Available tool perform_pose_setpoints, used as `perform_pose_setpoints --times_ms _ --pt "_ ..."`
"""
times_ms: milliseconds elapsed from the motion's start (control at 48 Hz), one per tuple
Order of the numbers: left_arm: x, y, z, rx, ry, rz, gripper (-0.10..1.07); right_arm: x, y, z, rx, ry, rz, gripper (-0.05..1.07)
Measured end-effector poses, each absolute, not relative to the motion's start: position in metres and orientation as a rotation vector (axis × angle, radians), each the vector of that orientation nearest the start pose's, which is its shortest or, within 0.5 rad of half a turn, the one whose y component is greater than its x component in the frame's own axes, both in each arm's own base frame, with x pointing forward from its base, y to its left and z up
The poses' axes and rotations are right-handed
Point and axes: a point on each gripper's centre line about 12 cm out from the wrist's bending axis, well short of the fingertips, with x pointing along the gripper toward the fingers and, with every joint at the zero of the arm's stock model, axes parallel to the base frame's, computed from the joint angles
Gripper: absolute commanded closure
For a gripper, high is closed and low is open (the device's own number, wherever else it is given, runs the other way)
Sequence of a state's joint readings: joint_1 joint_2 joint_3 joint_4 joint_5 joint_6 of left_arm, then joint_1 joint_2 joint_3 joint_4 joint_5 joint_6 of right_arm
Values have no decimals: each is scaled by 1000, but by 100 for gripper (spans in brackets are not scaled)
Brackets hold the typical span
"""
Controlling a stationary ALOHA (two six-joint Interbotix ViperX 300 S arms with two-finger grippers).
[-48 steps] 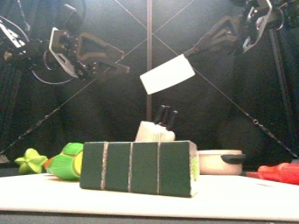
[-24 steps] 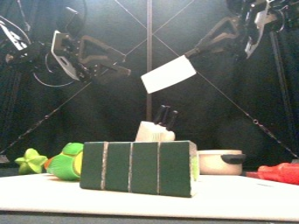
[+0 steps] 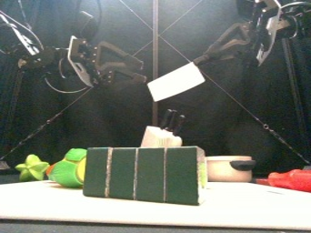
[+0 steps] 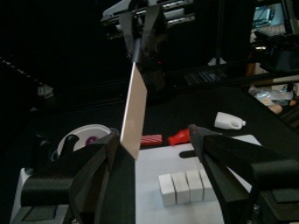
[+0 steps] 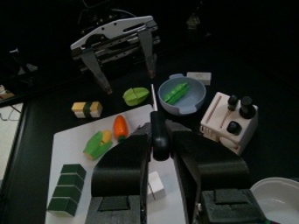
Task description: Grab cleaver with other hand
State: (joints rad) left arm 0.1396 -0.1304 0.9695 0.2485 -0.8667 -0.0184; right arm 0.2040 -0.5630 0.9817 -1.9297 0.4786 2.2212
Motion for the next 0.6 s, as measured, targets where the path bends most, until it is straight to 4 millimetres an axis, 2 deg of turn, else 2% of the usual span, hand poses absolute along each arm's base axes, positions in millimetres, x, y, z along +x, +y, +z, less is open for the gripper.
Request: perform_pose_setpoints --times_ms 104,271,438,604 --pt "343 32 211 125 -18 -13 0 275 5 260 164 212 -267 46" --pt "350 46 201 77 8 54 0 278 6 258 159 222 -268 46" --pt "355 47 190 72 36 55 1 278 6 259 158 218 -268 46" --pt "356 46 185 73 50 50 11 278 6 259 154 217 -265 46"
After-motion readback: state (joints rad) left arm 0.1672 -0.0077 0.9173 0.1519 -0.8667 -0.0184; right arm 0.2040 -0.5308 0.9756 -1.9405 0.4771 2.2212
